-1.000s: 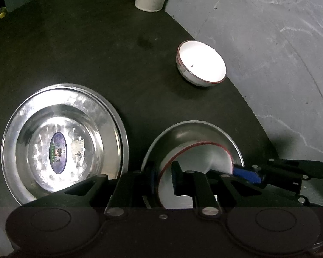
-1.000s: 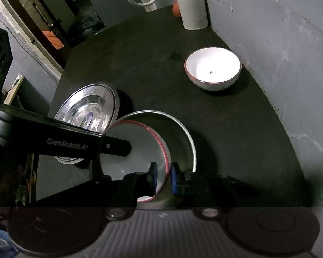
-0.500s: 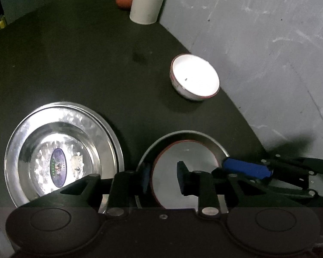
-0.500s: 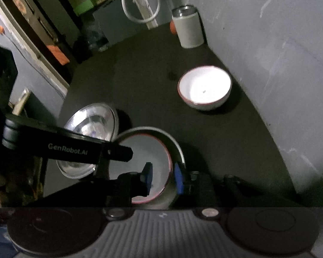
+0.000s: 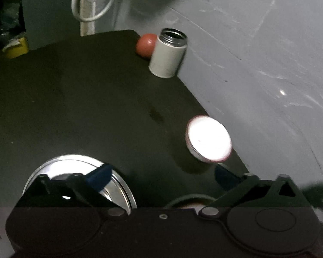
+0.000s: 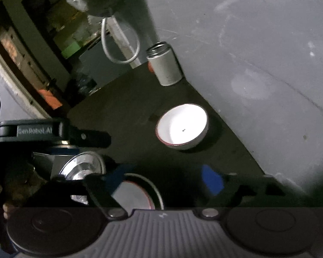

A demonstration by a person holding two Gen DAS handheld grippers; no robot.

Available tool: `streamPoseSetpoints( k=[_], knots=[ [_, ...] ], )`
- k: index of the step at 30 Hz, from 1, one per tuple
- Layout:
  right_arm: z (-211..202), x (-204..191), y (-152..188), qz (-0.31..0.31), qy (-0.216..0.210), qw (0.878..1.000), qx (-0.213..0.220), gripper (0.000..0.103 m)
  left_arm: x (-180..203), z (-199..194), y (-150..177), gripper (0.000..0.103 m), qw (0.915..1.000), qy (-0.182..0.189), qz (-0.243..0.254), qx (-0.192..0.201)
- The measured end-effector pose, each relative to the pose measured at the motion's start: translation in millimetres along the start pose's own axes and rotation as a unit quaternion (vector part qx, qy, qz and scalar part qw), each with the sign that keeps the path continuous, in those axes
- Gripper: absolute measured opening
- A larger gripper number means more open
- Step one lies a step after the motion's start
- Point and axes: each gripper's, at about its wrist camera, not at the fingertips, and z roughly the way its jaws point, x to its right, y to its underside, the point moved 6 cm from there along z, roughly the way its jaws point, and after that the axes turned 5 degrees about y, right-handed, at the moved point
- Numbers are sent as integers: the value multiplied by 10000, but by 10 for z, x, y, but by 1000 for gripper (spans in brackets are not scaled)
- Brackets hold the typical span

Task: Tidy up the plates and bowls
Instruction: 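Open both tools to release the white bowl and withdraw, then grasp the rim of the second red-rimmed white bowl with both tools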

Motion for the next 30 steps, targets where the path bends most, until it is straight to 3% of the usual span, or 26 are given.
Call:
streamPoseSetpoints(
  k=[5,16,23,30],
  knots=[
    [159,138,35,310,113,9994,-86,102,-2,240,-162,102,9999,-98,14,-35],
    [492,422,-121,1330,535,9893,265,102,165,884,-590,102,9943,3,988,-394],
    [663,388,-155,1373,584,9886,218,102,190,1070,-629,102,9881,-62,1398,-643],
    [746,391,-148,1345,709,9883,115,80,252,1169,-591,102,9810,-148,1775,-774]
  ],
)
